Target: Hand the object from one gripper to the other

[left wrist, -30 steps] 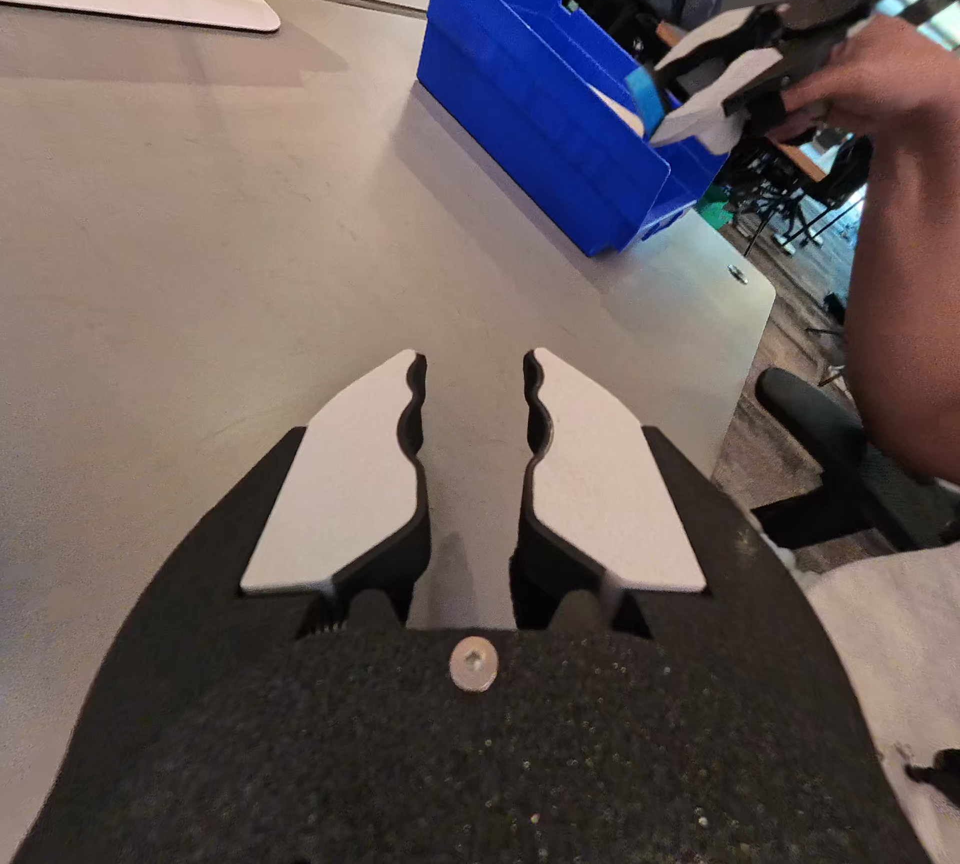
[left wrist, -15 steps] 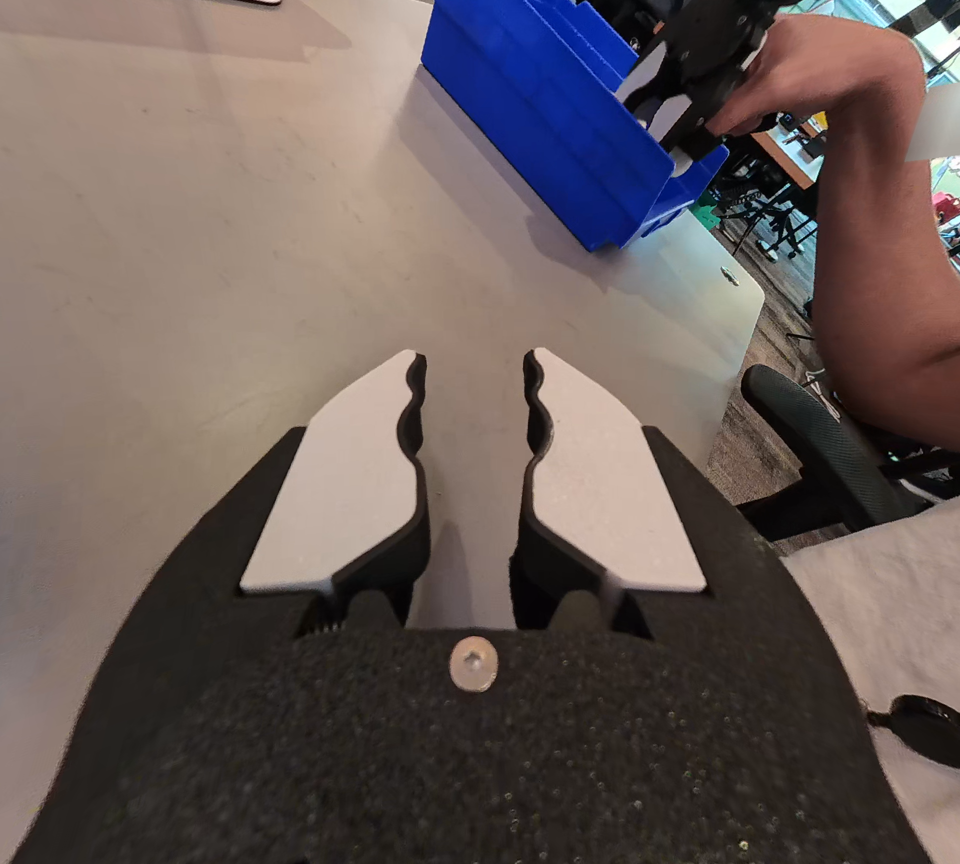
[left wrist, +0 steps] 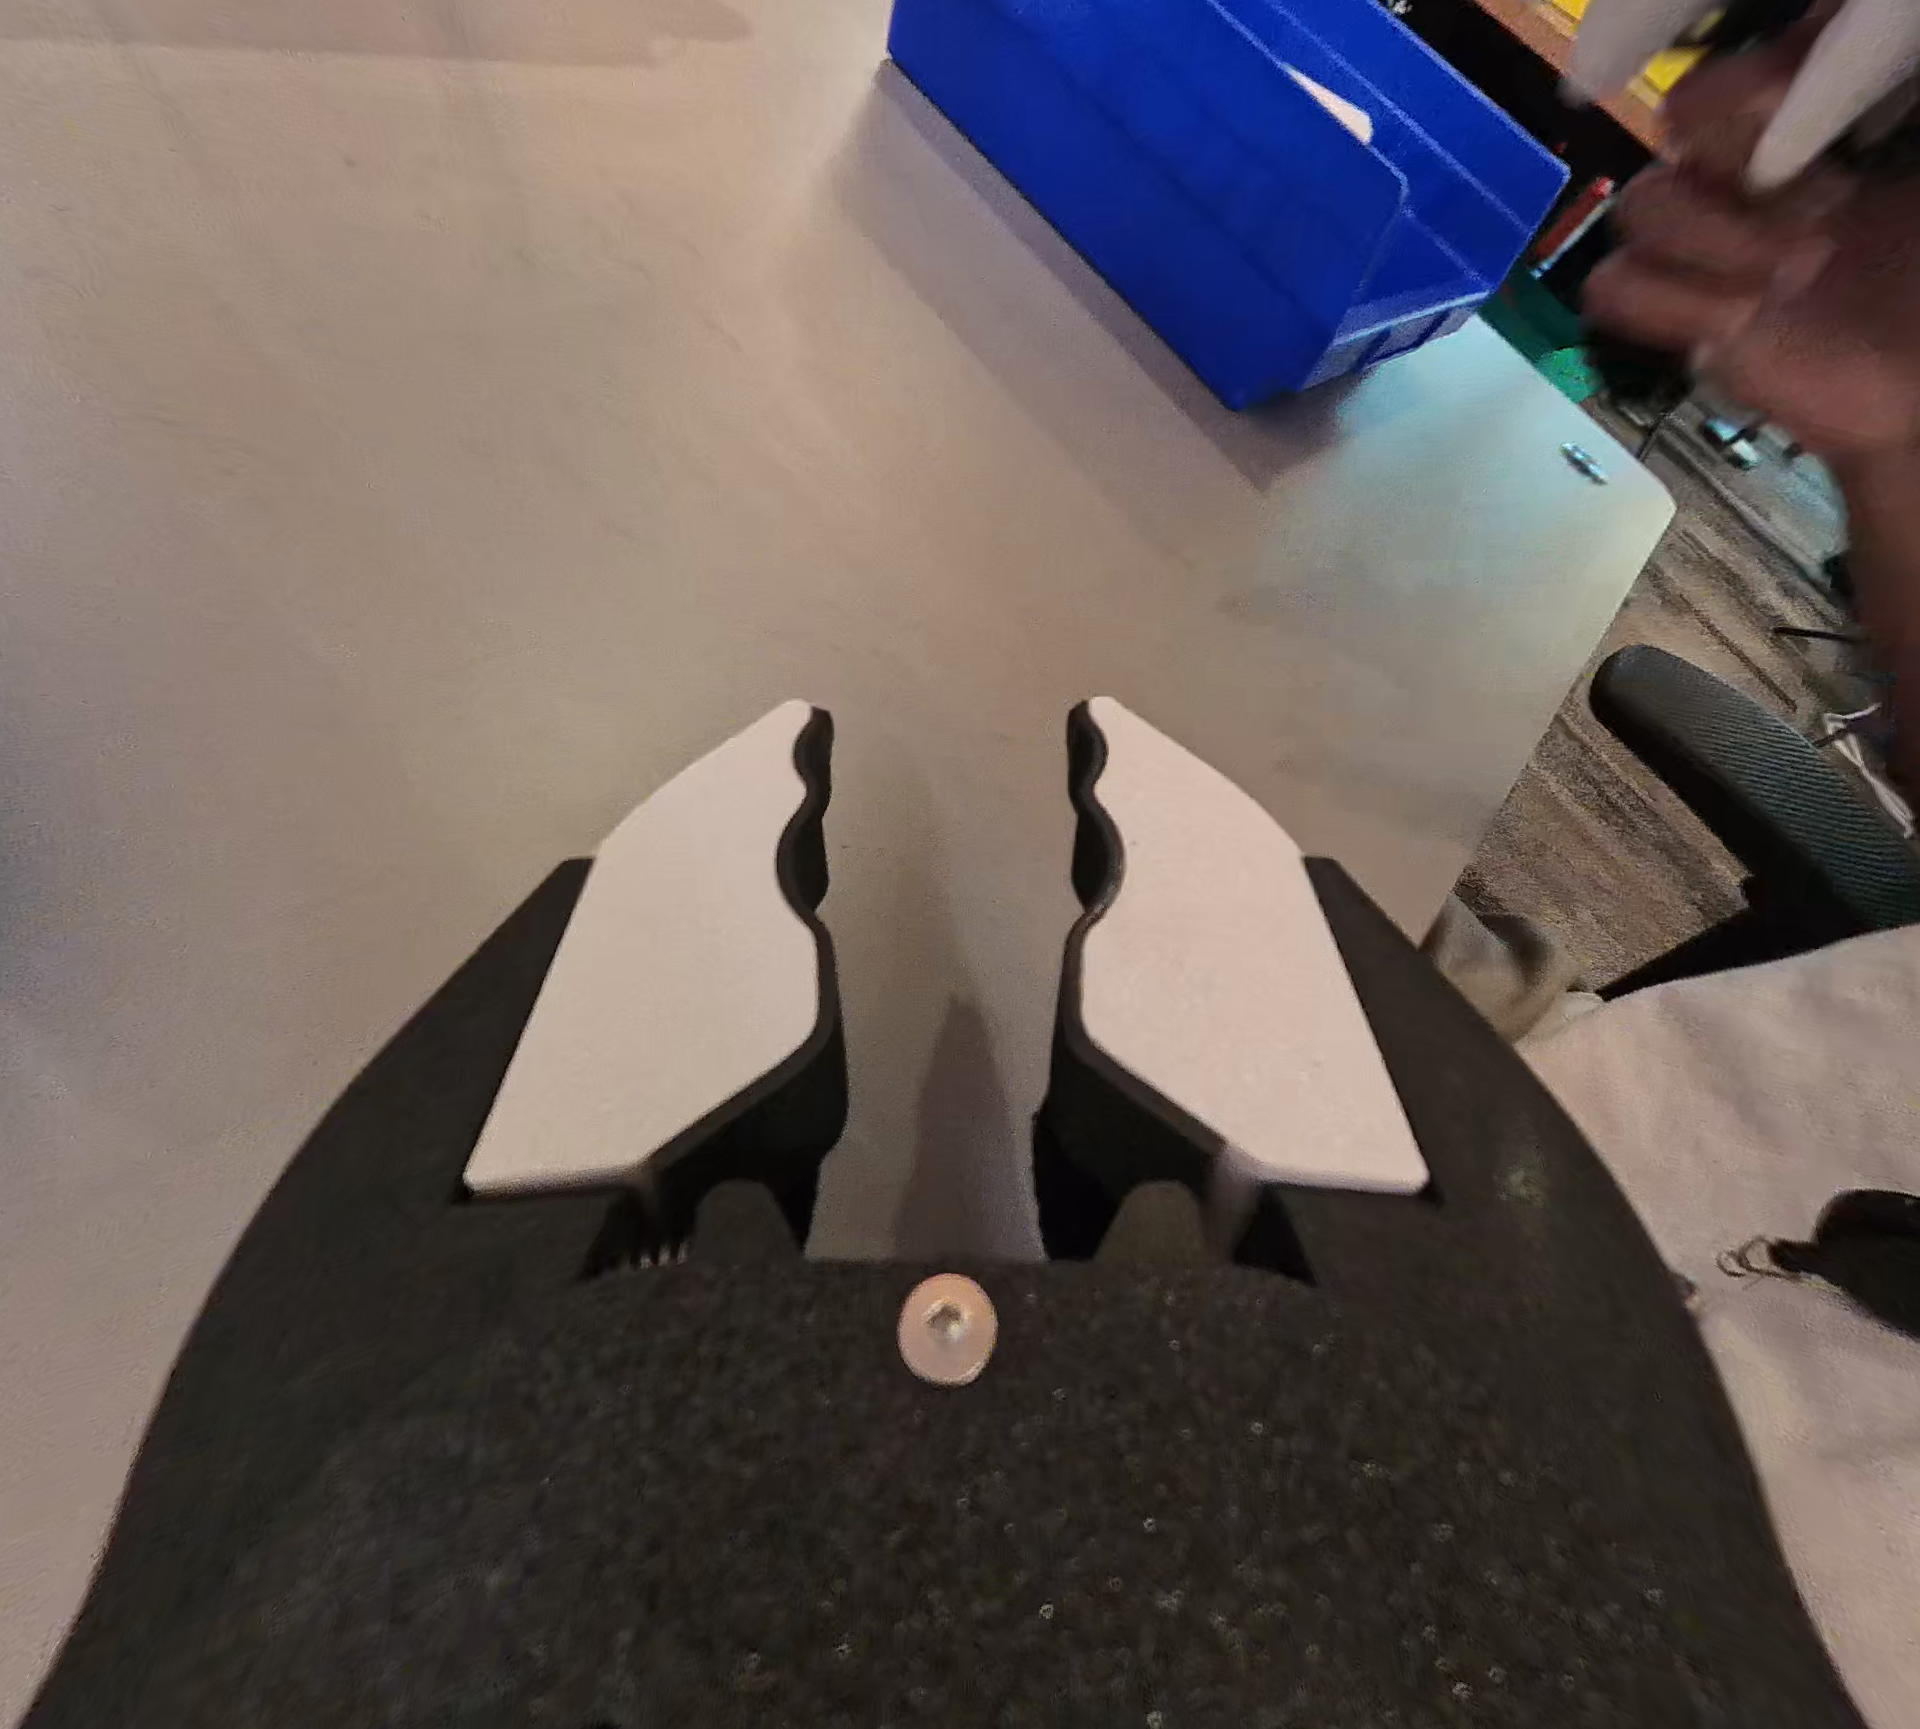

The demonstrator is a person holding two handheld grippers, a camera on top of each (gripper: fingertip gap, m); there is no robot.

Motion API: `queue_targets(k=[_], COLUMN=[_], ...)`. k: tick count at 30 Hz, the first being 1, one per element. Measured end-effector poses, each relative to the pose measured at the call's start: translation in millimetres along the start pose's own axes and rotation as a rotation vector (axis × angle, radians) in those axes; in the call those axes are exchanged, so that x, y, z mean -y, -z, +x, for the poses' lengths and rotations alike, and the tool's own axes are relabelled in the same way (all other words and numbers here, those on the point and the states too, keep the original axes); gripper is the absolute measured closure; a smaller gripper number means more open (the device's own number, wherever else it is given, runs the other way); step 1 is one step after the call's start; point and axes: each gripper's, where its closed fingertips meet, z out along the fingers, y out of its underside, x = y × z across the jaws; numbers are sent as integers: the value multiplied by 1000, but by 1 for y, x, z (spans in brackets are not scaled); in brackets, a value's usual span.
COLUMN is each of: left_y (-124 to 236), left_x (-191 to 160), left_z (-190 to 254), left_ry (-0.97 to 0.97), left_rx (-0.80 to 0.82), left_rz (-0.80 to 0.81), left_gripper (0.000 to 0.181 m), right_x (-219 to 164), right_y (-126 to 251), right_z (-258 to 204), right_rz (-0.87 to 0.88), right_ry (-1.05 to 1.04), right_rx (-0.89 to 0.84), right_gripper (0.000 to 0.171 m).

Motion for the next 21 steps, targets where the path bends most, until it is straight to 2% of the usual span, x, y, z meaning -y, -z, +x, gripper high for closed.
queue_targets(k=[2,4,6,9,12,17,21], left_y=[1,3,5,6,6,10,38], left_x=[4,6,3,-3,-1,7,29], left_z=[1,-5,-12,-15,-13,-8,-10], left_ry=[-53,-151,-241,-308,-307,-298,-346], left_rx=[14,66,110,128,116,64,0], left_rz=[5,-1,-24,-48,-35,14,82], left_gripper=[136,136,134,131,129,125,125], right_x=[-33,-65,-82,-93,-102,-90,-97], right_y=[-22,-38,-44,-46,-53,-59,-59], right_z=[-24,-32,-35,-35,-20,-13,-13], right_rz=[32,0,-17,-39,-95,-38,-66], right_ry=[-116,-153,-202,-183,-180,-280,-258], right_rx=[80,87,79,101,68,104,93], right_gripper=[118,118,119,133,133,133,133])
